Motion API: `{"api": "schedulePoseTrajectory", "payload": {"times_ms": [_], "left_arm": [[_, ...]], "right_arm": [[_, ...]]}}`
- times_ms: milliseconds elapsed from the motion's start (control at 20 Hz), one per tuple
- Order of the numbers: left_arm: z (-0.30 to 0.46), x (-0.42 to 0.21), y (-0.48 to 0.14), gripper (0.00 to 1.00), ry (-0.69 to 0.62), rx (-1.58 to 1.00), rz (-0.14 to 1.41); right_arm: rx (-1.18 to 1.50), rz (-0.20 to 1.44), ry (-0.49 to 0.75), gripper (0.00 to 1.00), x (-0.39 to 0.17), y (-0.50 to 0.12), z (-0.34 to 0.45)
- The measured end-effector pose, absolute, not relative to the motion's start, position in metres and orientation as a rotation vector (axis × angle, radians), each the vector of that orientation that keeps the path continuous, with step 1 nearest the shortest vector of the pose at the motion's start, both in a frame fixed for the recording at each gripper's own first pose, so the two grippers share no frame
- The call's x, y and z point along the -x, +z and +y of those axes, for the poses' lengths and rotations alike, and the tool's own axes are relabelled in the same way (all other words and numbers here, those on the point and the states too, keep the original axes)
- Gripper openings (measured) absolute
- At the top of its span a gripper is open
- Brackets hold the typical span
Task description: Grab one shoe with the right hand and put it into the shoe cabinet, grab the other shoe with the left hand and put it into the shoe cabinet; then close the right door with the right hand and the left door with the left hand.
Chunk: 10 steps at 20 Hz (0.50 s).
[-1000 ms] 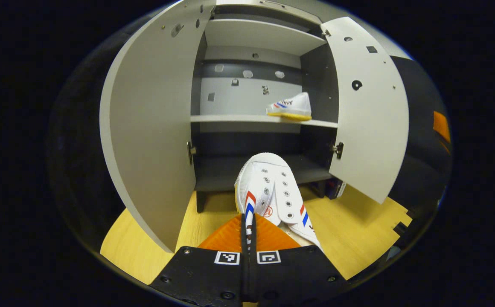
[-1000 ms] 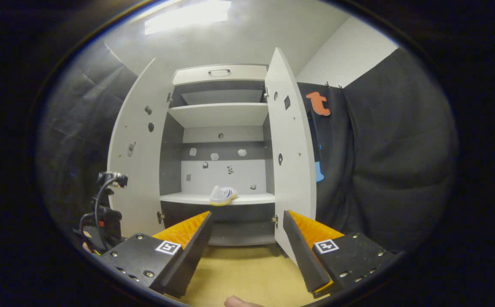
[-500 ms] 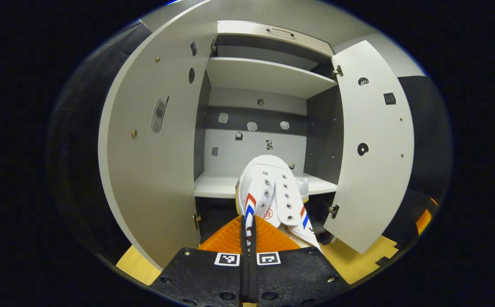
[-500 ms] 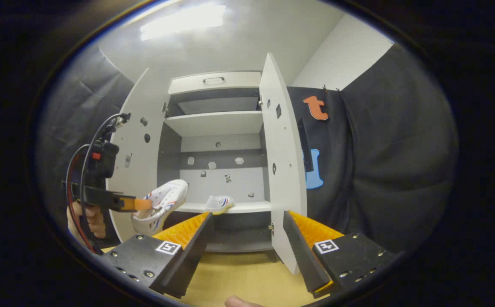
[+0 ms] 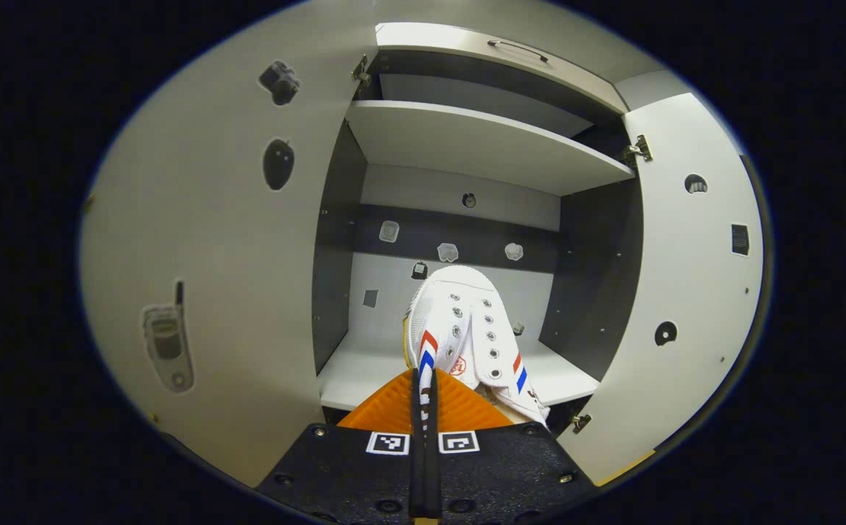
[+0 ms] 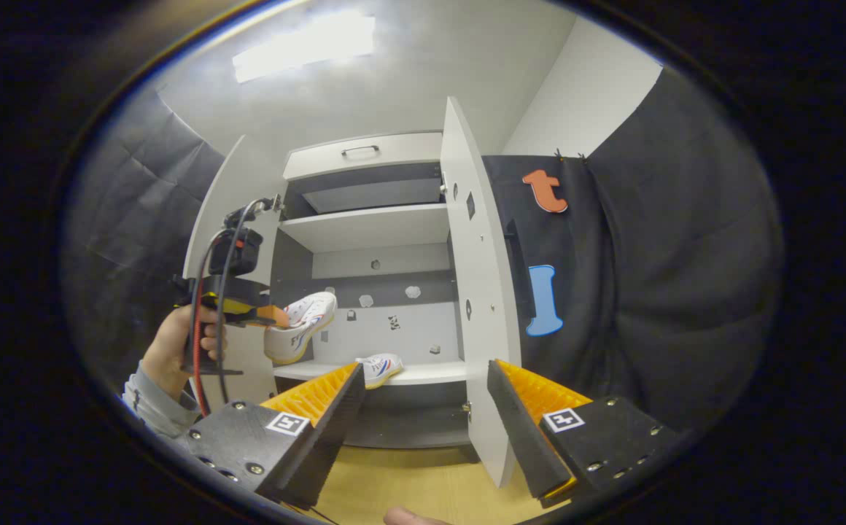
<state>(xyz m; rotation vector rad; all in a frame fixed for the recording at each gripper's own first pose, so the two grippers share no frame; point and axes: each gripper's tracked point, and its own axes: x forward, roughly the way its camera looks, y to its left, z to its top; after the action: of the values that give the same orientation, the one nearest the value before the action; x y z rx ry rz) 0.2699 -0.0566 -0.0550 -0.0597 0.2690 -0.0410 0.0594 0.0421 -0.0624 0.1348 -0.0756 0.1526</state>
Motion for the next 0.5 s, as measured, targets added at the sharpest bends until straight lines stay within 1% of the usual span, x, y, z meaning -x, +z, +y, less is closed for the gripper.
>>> {"api": "schedulePoseTrajectory", "payload": {"times_ms": [150, 350, 500], "left_arm": [[-0.057, -0.316, -0.065, 0.00, -0.010, 0.068, 0.302], [-0.056, -0.372, -0.106, 0.00, 0.017, 0.070, 0.384], [-0.056, -0.395, -0.133, 0.00, 0.017, 0.068, 0.442]], "right_arm": [[-0.137, -0.073, 0.171, 1.00, -0.057, -0.063, 0.042], [-0.115, -0.081, 0.197, 1.00, -0.052, -0.067, 0.046], [-0.111, -0.057, 0.191, 0.98, -0.055, -0.075, 0.045]]}}
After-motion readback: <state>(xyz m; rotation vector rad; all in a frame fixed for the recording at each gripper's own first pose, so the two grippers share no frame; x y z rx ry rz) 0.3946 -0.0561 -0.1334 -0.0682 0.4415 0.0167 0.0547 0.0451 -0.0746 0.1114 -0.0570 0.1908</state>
